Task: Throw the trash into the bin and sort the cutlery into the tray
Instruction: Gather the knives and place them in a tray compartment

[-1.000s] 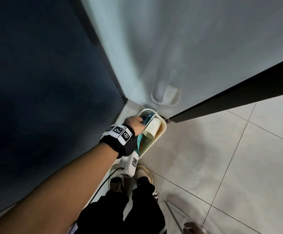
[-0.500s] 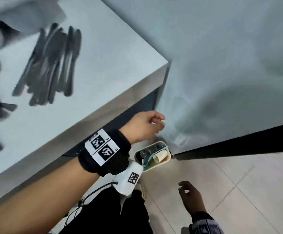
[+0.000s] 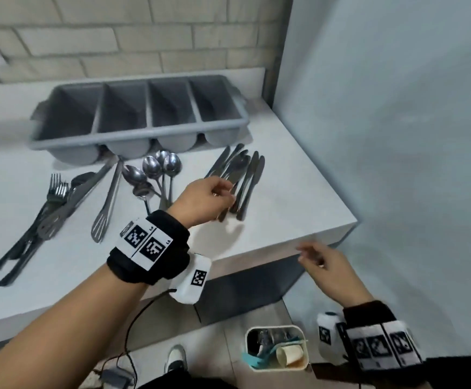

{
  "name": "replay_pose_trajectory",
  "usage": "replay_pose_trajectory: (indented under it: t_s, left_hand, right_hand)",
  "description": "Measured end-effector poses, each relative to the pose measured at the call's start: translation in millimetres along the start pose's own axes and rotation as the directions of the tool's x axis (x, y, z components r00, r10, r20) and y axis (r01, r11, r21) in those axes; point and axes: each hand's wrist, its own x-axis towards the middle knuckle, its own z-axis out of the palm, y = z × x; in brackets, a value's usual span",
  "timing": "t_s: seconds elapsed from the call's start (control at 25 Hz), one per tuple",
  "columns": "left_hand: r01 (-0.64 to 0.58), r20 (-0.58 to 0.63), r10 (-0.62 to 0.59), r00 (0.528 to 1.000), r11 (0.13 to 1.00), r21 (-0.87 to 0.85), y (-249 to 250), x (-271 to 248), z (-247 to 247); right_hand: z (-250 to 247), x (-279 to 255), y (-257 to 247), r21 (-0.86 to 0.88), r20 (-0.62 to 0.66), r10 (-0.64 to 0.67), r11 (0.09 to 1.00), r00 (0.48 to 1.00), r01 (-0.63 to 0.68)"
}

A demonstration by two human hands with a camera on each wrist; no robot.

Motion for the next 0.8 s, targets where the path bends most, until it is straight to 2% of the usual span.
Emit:
replay_pose_trajectory:
  t_s: [0.08, 0.16, 0.32, 0.52, 0.64, 0.8]
  left_hand:
    - [0.027, -0.06, -0.022, 0.998, 0.996, 0.079, -10.5, 10.1, -18.7]
    - [0.059, -0.069, -0.049, 0.996, 0.986, 0.159, -18.0, 25.1, -31.6]
    - [0.113, -0.056, -0.1, 0.993, 0.937, 0.332, -22.5, 60.6, -37.1]
    - [0.109, -0.108, -0.074, 0.991, 0.927, 0.358, -27.8, 99.3, -30.5]
    - [0.124, -0.074, -0.102, 0.992, 0.882, 0.454, -34.0, 117.2, -19.2]
    - [0.175, -0.05, -0.178, 0.983, 0.806, 0.565, -41.9, 133.1, -8.0]
  right_hand:
    - [1.1, 30.9, -39.5, 0.018, -0.017, -0.058, 0.998, 0.998, 0.059]
    - [8.3, 62.0, -75.0, -0.006, -0.014, -0.068, 0.998, 0.998, 0.068]
    - [34.6, 118.3, -116.8, -0.157, 0.068, 0.065, 0.986, 0.996, -0.053]
    - [59.0, 147.2, -146.2, -0.368, 0.027, 0.258, 0.901, 0.966, -0.231]
    - [68.2, 151.4, -155.4, -0.455, 0.04, 0.305, 0.853, 0.951, -0.255]
    - [85.0, 163.2, -151.4, -0.473, 0.043, 0.31, 0.844, 0.95, -0.254]
